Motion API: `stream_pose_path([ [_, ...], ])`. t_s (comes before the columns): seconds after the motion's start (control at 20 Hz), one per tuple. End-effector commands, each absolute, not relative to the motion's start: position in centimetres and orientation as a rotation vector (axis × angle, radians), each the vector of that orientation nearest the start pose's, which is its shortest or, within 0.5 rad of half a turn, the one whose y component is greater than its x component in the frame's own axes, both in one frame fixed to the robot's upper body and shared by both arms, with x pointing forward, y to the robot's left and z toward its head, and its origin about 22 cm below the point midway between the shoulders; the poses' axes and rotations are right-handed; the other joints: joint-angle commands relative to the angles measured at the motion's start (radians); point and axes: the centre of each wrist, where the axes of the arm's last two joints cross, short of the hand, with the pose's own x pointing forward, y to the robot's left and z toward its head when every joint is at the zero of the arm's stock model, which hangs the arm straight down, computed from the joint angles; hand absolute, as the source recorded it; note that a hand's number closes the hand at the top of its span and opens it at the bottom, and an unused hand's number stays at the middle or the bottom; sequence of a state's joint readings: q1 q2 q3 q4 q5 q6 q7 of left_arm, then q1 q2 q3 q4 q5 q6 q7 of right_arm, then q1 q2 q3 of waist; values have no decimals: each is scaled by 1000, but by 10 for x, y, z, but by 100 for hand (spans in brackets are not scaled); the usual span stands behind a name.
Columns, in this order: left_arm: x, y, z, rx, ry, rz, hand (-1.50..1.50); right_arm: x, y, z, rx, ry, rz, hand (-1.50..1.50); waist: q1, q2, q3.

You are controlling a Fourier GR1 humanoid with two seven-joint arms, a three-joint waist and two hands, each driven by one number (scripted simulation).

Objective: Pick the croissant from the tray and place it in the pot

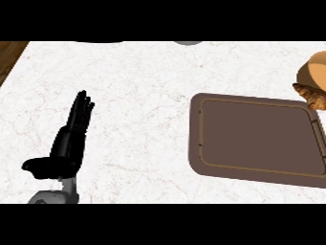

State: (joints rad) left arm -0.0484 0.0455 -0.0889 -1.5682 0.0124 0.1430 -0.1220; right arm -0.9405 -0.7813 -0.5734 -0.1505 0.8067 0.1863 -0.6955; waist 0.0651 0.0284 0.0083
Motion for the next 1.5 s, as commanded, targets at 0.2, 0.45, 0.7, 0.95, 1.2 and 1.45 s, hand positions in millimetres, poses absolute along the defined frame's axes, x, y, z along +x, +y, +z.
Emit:
stream_pose_path([
  [0.2, 254, 210, 15, 52, -1753, -1, 0, 352, -512, 142, -467, -1724, 222, -150, 10, 12, 1],
  [0.45, 250, 210, 10, 55, -1742, 4, 0, 333, -535, 149, -462, -1729, 162, -150, 7, 11, 1],
  [0.7, 251, 194, 10, 20, -1742, -2, 0, 315, -553, 158, -472, -1795, 107, -150, 7, 17, 4],
  [0.95, 250, 208, 15, 45, -1778, -19, 0, 298, -567, 159, -477, -1810, 84, -150, 19, 21, 7],
  [1.2, 252, 211, 10, 32, -1748, -25, 0, 290, -575, 169, -505, -1810, 76, -150, 22, 25, 6],
  [1.45, 251, 202, 12, 16, -1756, -15, 0, 283, -579, 160, -516, -1827, -31, -150, 21, 23, 9],
])
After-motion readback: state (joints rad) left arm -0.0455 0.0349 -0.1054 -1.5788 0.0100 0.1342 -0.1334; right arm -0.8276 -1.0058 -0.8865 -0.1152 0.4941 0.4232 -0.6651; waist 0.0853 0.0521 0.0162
